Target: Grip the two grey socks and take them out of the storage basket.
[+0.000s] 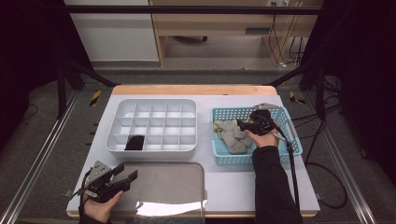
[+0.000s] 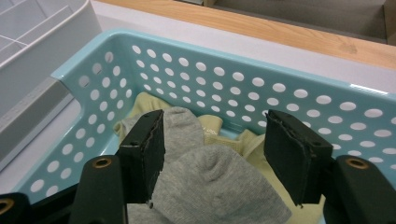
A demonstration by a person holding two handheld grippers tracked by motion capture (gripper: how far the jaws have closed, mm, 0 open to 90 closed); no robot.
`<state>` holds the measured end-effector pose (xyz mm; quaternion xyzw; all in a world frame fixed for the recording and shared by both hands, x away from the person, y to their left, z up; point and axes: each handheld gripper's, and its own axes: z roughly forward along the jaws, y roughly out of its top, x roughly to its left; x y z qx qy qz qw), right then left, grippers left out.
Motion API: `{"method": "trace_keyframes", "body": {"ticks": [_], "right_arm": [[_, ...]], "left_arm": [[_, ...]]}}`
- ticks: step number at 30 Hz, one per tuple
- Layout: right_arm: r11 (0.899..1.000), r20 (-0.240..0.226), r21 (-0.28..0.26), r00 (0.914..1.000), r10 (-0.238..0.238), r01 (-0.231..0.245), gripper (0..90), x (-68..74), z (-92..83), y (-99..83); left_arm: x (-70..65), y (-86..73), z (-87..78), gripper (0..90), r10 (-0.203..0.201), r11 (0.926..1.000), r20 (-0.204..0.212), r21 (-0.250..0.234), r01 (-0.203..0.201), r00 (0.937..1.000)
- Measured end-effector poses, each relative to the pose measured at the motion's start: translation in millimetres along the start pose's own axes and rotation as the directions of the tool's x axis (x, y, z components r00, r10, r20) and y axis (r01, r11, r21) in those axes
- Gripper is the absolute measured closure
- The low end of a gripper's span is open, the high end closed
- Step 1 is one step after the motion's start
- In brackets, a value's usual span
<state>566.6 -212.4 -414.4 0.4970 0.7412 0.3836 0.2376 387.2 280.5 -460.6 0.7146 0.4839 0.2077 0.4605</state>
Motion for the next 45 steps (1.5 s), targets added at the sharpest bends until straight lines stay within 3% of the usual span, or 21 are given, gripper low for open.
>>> {"method": "trace_keyframes", "body": {"ticks": [5,15,20,23,29,33,45], "right_arm": [[1.0,-0.001,0.007,1.0,0.003,-0.003,38.0,-2.5,4.7,-1.3],[0.994,-0.022,0.109,0.9997,-0.005,0.008,37.9,-3.2,22.0,-10.1],[0.99,-0.024,0.137,0.9996,-0.016,0.019,41.1,-3.1,26.3,-12.4],[0.988,-0.019,0.15,0.9992,-0.034,0.037,49.2,-2.7,28.4,-13.5],[0.983,-0.041,0.175,0.998,-0.048,0.055,75.5,-2.7,28.5,-13.0],[0.985,-0.061,0.162,0.9972,-0.043,0.053,87.9,-3.6,25.8,-12.0],[0.999,-0.067,0.022,0.9966,-0.047,0.049,89.3,2.0,2.0,-0.9]], "left_arm": [[0.5,-0.3,1.0,34.9,-0.002,1.0,0.002,0.006,0.002,1.0],[1.1,-0.8,2.0,34.9,-0.003,0.9999,0.001,0.012,0.003,1.0],[1.3,-1.0,2.4,34.9,-0.002,0.9999,0.0,0.015,0.002,1.0],[1.5,-1.1,2.3,34.9,-0.003,0.9999,0.0,0.014,0.003,1.0],[2.4,-1.2,2.4,35.1,-0.005,0.9999,0.0,0.016,0.005,1.0],[2.6,-1.2,2.3,35.1,-0.006,0.9999,-0.001,0.016,0.006,1.0],[2.6,-0.9,1.9,35.5,-0.016,0.9997,0.002,0.018,0.016,0.9999]]}}
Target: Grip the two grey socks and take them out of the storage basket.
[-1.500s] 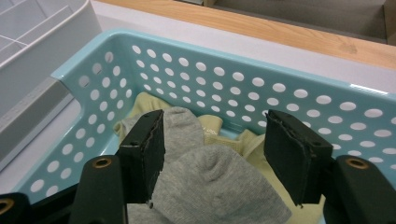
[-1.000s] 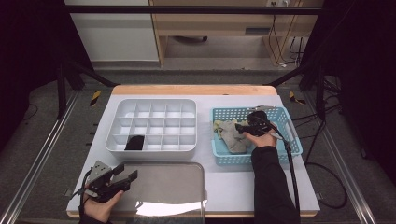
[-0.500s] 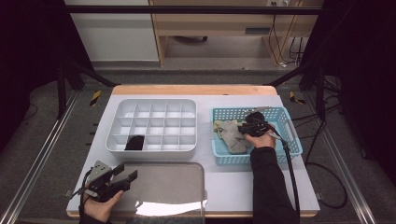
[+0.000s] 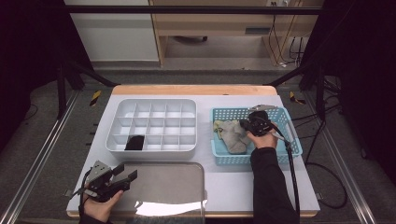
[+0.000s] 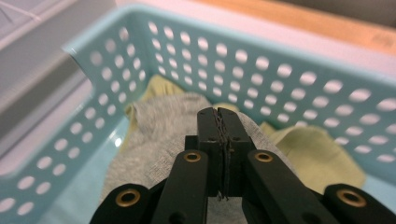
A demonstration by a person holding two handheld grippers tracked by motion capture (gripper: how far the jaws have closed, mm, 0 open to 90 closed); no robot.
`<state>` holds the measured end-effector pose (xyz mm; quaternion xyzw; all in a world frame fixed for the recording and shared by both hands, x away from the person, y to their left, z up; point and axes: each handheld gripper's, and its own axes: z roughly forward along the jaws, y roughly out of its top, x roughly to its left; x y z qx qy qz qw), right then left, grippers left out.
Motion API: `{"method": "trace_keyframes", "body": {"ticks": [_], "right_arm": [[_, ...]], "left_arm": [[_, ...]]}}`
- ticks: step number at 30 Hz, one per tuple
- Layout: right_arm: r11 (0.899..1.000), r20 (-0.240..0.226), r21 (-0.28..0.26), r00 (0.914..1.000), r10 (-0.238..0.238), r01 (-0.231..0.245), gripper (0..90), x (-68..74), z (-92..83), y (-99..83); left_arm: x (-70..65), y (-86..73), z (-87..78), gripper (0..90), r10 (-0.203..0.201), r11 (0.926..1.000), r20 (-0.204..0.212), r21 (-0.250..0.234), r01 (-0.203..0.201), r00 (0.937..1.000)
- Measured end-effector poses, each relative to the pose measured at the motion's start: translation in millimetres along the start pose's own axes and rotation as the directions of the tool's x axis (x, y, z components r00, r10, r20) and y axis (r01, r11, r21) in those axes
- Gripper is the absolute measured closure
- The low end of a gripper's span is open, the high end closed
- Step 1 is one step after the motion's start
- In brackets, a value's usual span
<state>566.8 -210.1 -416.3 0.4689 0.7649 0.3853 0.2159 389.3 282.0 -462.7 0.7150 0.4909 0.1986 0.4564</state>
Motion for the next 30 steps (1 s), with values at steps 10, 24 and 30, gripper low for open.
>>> {"method": "trace_keyframes", "body": {"ticks": [10,24,30], "right_arm": [[0.985,-0.031,-0.171,0.9995,0.001,-0.007,89.2,7.5,-50.4,10.4],[0.949,-0.069,-0.314,0.997,-0.035,0.012,89.0,24.7,-106.0,4.5],[0.934,-0.086,-0.358,0.9945,-0.059,0.025,89.0,33.0,-125.8,1.3]], "left_arm": [[-1.5,-0.2,1.0,35.5,0.002,1.0,0.0,0.008,-0.002,1.0],[-2.3,-0.1,1.2,35.6,0.003,0.9999,-0.003,0.012,-0.003,1.0],[-2.7,-0.2,1.7,36.0,0.002,0.9999,-0.002,0.017,-0.002,1.0]]}}
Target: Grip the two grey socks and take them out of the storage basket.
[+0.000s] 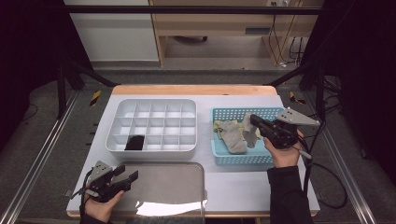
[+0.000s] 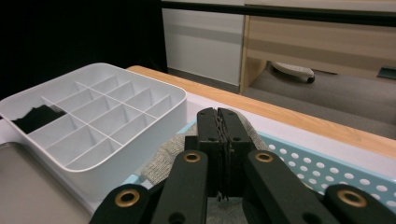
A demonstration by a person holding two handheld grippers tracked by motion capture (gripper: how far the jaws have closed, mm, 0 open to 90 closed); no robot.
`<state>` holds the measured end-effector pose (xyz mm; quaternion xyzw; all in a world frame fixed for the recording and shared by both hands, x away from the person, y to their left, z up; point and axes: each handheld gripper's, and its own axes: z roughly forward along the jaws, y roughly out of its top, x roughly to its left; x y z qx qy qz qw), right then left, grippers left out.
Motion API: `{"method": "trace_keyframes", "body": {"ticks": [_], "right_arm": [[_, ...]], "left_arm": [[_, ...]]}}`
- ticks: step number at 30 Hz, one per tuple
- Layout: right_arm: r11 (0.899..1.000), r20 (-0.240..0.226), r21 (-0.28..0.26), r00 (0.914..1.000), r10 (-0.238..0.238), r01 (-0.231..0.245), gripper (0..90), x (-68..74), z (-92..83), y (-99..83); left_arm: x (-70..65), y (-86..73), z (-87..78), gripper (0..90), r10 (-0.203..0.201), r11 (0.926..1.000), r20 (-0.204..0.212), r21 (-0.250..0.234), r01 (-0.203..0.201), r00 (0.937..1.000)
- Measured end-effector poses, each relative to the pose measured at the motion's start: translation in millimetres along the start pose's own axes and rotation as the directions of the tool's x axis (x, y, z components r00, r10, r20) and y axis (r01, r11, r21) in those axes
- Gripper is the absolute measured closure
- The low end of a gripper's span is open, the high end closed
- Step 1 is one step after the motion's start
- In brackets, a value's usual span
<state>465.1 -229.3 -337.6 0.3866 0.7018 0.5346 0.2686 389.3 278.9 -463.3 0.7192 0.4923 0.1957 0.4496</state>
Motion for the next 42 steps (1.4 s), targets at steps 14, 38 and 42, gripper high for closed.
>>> {"method": "trace_keyframes", "body": {"ticks": [14,38,42], "right_arm": [[0.998,-0.089,-0.059,0.9955,-0.033,0.027,88.5,31.1,-36.5,-1.7],[0.992,-0.191,0.12,0.9816,-0.012,0.036,88.2,65.2,-28.4,-79.9],[0.987,-0.195,0.158,0.9807,-0.003,0.035,88.3,66.3,-21.2,-92.0]], "left_arm": [[-0.6,0.2,-0.3,37.5,0.004,1.0,0.0,0.007,-0.004,1.0],[-4.2,0.1,-4.0,43.0,0.033,0.9992,-0.034,-0.021,-0.033,0.9989],[-4.7,-0.1,-3.7,43.3,0.039,0.9991,-0.039,-0.017,-0.039,0.9985]]}}
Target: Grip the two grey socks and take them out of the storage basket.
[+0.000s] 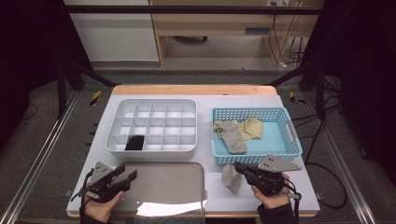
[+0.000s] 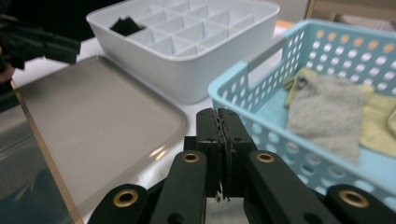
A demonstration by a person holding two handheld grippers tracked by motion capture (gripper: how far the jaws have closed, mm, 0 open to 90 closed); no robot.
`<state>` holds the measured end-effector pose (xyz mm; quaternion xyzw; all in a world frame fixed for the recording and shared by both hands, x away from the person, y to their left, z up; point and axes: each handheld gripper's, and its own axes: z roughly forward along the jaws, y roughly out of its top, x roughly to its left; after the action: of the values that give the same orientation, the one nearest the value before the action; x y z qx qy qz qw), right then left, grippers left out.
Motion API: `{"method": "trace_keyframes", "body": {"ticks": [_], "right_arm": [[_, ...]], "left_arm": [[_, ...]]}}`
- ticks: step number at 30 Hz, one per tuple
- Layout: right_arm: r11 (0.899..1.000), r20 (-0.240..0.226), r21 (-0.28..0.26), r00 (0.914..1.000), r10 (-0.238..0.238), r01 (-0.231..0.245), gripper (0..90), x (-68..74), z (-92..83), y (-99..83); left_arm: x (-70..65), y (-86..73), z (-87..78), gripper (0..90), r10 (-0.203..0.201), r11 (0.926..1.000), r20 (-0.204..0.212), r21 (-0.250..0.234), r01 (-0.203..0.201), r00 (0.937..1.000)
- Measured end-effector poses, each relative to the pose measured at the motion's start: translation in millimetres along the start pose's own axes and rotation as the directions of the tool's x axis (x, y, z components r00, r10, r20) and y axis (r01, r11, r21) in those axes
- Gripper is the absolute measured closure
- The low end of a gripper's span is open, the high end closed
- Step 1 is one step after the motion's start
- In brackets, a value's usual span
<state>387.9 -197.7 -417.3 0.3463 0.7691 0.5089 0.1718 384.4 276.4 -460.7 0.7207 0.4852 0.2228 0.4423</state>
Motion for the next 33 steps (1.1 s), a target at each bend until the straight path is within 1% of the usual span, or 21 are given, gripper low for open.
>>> {"method": "trace_keyframes", "body": {"ticks": [6,8,10,12,14,17,21,25,26,30,33], "right_arm": [[0.998,-0.01,0.07,0.9999,0.004,-0.003,88.4,0.6,19.1,-15.5],[0.997,-0.012,0.075,0.9999,0.009,-0.008,88.0,0.2,22.7,-18.7],[0.997,-0.003,0.074,1.0,0.008,-0.008,87.0,-1.2,24.7,-20.5],[0.998,-0.002,0.068,0.9999,0.015,-0.015,86.2,-2.6,25.3,-21.1],[0.998,0.011,0.056,0.9999,0.009,-0.01,84.8,-3.6,24.1,-20.1],[0.999,0.017,0.034,0.9998,0.013,-0.014,81.8,-5.4,18.7,-14.3],[1.0,0.024,-0.006,0.9995,0.02,-0.02,75.0,-9.8,10.0,-1.5],[0.999,0.056,-0.034,0.9979,0.033,-0.031,67.7,-16.5,4.6,10.6],[0.999,0.063,-0.035,0.9973,0.04,-0.037,66.9,-18.7,4.1,13.1],[0.998,0.091,-0.045,0.9949,0.043,-0.04,63.9,-29.0,6.5,23.2],[0.998,0.111,-0.036,0.9925,0.051,-0.047,61.5,-37.6,12.2,32.2]], "left_arm": [[0.7,0.2,-0.8,44.1,-0.001,1.0,0.001,-0.001,0.001,1.0],[0.6,0.3,-1.2,44.5,-0.009,1.0,0.007,-0.005,0.009,0.9999],[1.2,0.5,-1.6,44.9,-0.015,0.9999,0.011,-0.004,0.015,0.9998],[1.5,0.4,-1.7,45.0,-0.024,0.9997,0.013,-0.002,0.024,0.9996],[1.9,0.6,-2.0,45.0,-0.025,0.9997,0.016,-0.002,0.025,0.9996],[1.4,0.7,-1.9,44.9,-0.029,0.9996,0.018,-0.001,0.029,0.9994],[2.1,1.0,-1.8,44.4,-0.033,0.9995,0.019,0.003,0.032,0.9993],[2.5,1.1,-2.2,43.7,-0.039,0.9992,0.019,0.002,0.039,0.9991],[2.6,1.0,-2.2,43.6,-0.039,0.9993,0.018,0.002,0.039,0.9991],[2.8,1.0,-1.9,43.4,-0.039,0.9992,0.018,0.006,0.039,0.9991],[3.2,1.1,-2.2,43.2,-0.04,0.9992,0.017,0.005,0.04,0.9991]]}}
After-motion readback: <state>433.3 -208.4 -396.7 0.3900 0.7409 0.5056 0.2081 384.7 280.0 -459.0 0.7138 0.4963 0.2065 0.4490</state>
